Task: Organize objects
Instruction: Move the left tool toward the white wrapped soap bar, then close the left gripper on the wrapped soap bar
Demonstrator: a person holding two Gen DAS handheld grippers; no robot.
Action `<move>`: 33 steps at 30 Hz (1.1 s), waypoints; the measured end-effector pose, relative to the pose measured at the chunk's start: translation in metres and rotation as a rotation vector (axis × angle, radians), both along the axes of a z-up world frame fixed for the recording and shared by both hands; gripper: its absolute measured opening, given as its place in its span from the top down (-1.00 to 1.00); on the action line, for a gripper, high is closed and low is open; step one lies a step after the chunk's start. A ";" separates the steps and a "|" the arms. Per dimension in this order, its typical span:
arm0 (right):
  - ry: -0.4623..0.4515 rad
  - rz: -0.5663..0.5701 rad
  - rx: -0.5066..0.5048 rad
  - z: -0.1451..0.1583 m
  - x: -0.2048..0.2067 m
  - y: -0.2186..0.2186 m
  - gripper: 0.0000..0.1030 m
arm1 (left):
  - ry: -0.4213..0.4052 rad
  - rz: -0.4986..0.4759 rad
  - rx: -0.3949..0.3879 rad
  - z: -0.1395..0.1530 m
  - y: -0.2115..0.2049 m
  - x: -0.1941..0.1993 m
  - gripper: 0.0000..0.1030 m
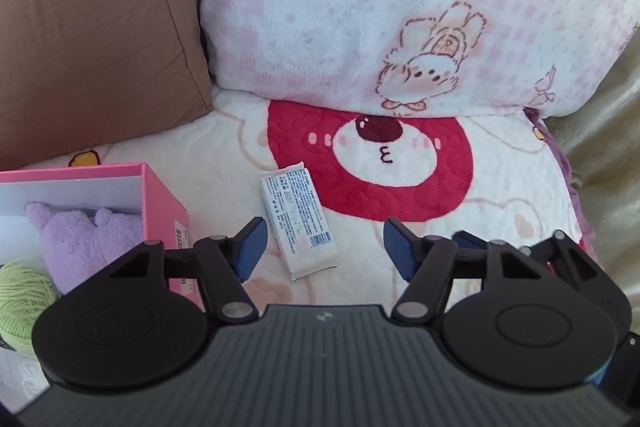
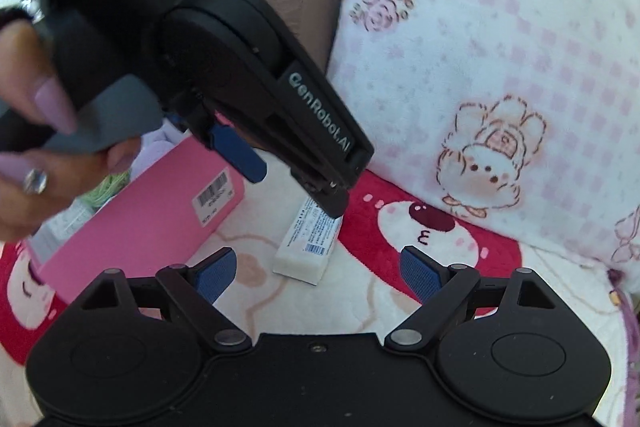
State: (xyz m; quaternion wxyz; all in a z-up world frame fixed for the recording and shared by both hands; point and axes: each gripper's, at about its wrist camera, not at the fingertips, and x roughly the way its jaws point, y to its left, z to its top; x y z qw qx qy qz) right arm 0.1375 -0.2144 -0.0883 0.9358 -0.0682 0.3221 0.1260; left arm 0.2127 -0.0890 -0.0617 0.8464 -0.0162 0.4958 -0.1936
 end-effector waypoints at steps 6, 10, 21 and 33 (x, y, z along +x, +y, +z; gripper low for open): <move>0.053 -0.061 0.095 -0.032 0.020 -0.014 -0.73 | 0.046 0.017 -0.021 -0.020 -0.001 0.013 -0.04; 0.042 -0.023 0.130 -0.041 0.022 -0.011 -0.62 | 0.058 0.035 -0.001 -0.034 -0.003 0.020 0.03; 0.044 0.046 0.016 -0.064 0.029 0.006 -0.12 | 0.066 0.050 0.022 -0.058 -0.006 0.027 0.56; 0.116 -0.012 0.034 -0.057 0.025 -0.004 0.10 | 0.131 0.052 -0.100 -0.060 -0.005 0.022 0.56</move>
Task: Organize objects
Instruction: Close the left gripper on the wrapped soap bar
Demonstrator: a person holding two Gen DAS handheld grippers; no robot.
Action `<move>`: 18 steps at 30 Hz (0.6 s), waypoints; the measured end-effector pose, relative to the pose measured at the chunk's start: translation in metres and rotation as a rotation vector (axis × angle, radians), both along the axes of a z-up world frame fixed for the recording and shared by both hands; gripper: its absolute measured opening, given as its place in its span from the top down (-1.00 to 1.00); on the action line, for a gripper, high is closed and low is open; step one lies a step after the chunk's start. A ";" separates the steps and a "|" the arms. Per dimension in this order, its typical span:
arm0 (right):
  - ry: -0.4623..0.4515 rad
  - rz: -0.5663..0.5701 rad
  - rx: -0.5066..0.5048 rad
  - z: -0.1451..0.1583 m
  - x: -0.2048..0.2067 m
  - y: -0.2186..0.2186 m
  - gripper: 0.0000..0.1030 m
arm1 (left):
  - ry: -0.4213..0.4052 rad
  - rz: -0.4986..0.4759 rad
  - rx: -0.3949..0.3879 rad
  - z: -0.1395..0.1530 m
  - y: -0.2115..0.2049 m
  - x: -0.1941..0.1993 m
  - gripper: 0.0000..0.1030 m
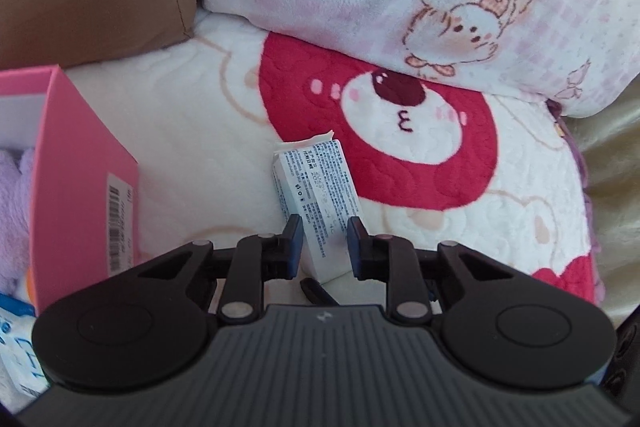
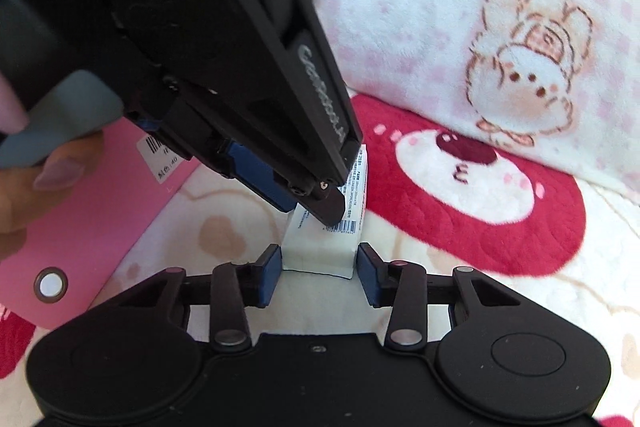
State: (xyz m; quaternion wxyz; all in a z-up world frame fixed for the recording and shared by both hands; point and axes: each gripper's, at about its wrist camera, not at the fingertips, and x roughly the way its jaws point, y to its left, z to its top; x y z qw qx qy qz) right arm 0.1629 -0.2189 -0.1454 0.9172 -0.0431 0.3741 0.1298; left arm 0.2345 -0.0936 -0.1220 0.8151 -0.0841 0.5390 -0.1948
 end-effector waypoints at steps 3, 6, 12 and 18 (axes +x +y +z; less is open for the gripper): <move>0.060 -0.018 0.026 0.006 -0.008 -0.011 0.11 | 0.034 -0.011 -0.041 -0.003 -0.001 -0.007 0.56; 0.113 -0.008 0.058 0.010 -0.017 -0.024 0.11 | 0.066 -0.033 -0.055 -0.007 -0.005 -0.014 0.56; 0.124 -0.004 0.087 0.011 -0.019 -0.036 0.08 | 0.075 -0.032 -0.063 -0.008 -0.009 -0.017 0.56; 0.094 0.017 0.039 0.006 -0.022 -0.032 0.07 | 0.044 -0.004 -0.106 -0.018 -0.004 -0.016 0.39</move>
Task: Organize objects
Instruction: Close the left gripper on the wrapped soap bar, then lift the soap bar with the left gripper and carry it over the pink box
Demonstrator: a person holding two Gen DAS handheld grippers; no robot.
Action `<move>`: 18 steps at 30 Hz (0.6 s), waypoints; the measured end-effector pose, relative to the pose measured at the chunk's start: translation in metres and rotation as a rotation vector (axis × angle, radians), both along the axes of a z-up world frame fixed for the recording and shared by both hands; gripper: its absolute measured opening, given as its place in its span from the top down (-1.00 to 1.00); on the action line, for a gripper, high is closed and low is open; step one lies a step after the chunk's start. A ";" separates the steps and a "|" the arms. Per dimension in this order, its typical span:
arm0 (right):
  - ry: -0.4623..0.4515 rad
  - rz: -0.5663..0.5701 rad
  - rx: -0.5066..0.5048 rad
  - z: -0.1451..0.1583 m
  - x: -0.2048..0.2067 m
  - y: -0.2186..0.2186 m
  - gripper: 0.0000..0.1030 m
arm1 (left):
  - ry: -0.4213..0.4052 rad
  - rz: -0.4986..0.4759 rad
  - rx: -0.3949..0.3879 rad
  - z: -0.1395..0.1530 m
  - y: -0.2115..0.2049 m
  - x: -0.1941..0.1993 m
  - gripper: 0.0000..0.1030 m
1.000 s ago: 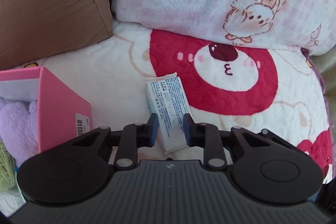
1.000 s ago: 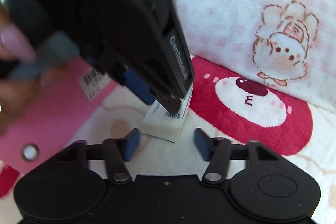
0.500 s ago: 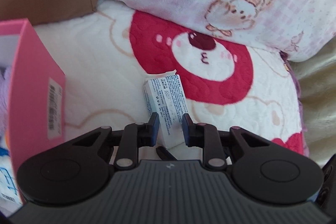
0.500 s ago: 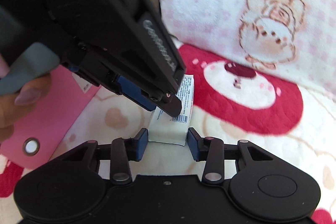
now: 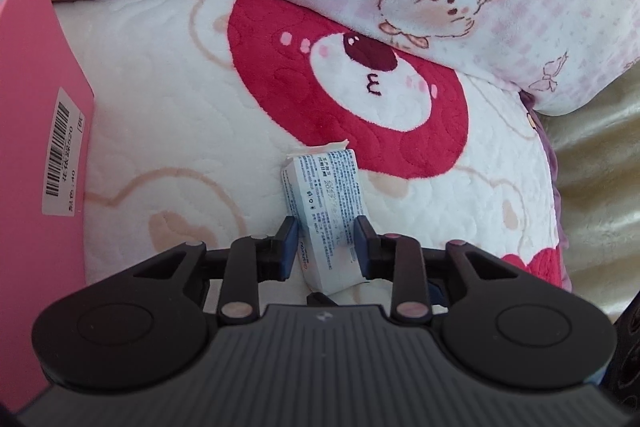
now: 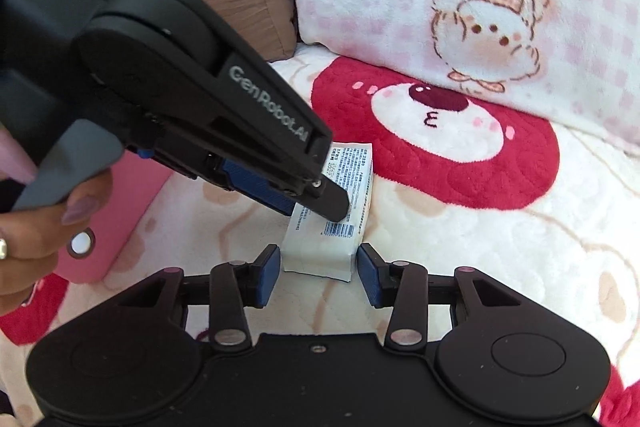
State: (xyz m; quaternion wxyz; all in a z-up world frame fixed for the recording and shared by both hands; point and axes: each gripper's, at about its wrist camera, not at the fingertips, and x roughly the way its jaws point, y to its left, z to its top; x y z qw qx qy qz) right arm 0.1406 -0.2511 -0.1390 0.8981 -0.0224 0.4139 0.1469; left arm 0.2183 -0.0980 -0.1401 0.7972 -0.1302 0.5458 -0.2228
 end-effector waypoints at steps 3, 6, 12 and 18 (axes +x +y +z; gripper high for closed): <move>-0.012 0.014 -0.004 0.001 0.000 -0.004 0.02 | -0.020 0.001 -0.025 -0.004 0.003 -0.004 0.40; -0.044 0.019 -0.002 0.000 0.003 -0.005 -0.11 | -0.050 0.003 -0.029 -0.006 0.004 -0.010 0.42; -0.063 -0.004 0.010 -0.009 0.014 -0.007 -0.06 | -0.049 0.079 -0.077 -0.008 0.011 -0.013 0.54; -0.042 -0.019 0.030 -0.018 0.022 -0.009 0.00 | -0.054 0.097 -0.085 -0.011 0.011 -0.017 0.55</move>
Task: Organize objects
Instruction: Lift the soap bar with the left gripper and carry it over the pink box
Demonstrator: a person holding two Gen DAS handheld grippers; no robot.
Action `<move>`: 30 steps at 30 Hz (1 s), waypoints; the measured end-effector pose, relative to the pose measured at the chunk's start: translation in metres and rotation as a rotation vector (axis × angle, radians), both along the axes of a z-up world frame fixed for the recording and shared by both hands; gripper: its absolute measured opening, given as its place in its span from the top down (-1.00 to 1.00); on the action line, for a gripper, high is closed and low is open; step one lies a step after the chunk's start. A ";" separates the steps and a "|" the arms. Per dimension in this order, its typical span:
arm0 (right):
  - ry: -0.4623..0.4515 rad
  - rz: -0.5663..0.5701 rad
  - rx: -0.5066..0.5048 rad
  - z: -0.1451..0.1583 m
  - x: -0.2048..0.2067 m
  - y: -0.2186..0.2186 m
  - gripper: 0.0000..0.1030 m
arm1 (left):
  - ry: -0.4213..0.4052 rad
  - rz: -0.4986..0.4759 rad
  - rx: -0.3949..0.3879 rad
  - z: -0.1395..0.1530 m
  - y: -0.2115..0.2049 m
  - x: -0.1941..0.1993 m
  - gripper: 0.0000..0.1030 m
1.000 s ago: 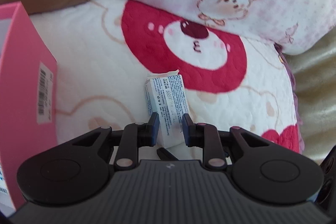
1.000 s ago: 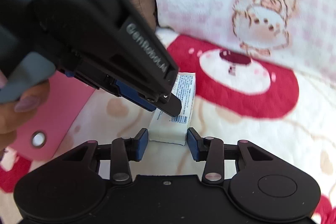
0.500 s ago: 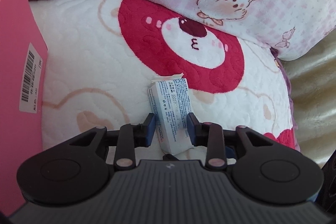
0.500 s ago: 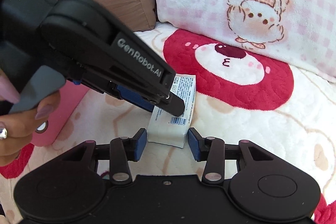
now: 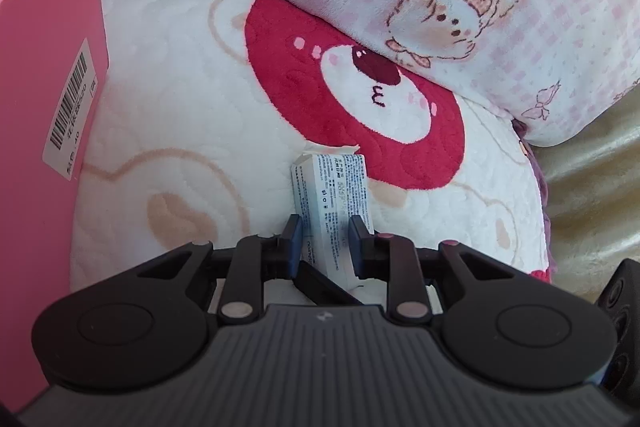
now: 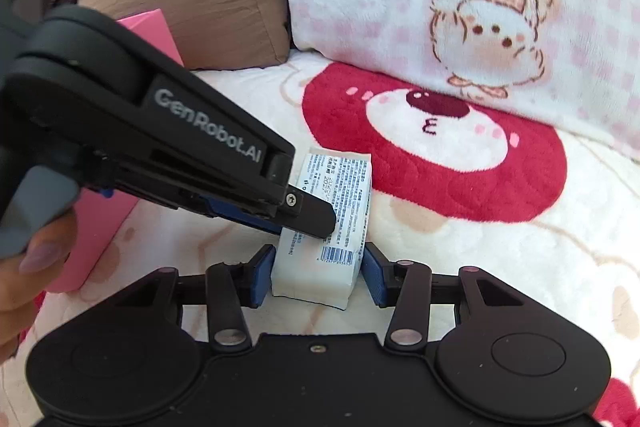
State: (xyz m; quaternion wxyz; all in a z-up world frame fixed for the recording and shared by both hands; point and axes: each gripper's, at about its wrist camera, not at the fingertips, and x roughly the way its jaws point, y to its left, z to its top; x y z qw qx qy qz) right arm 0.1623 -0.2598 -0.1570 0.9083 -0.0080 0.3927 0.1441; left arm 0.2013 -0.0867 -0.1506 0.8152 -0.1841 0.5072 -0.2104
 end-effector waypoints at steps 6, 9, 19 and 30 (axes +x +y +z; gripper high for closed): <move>0.005 -0.016 -0.008 0.007 -0.002 -0.002 0.07 | -0.036 -0.027 0.002 0.004 -0.002 -0.008 0.56; 0.009 -0.009 -0.020 0.011 -0.005 -0.001 0.10 | -0.056 -0.049 0.016 0.009 -0.003 -0.018 0.56; 0.011 0.001 -0.042 0.032 -0.025 0.007 0.10 | -0.067 -0.070 0.033 0.029 0.001 -0.040 0.55; -0.022 0.044 -0.093 0.070 -0.051 0.028 0.10 | -0.096 -0.090 0.015 0.059 0.024 -0.065 0.52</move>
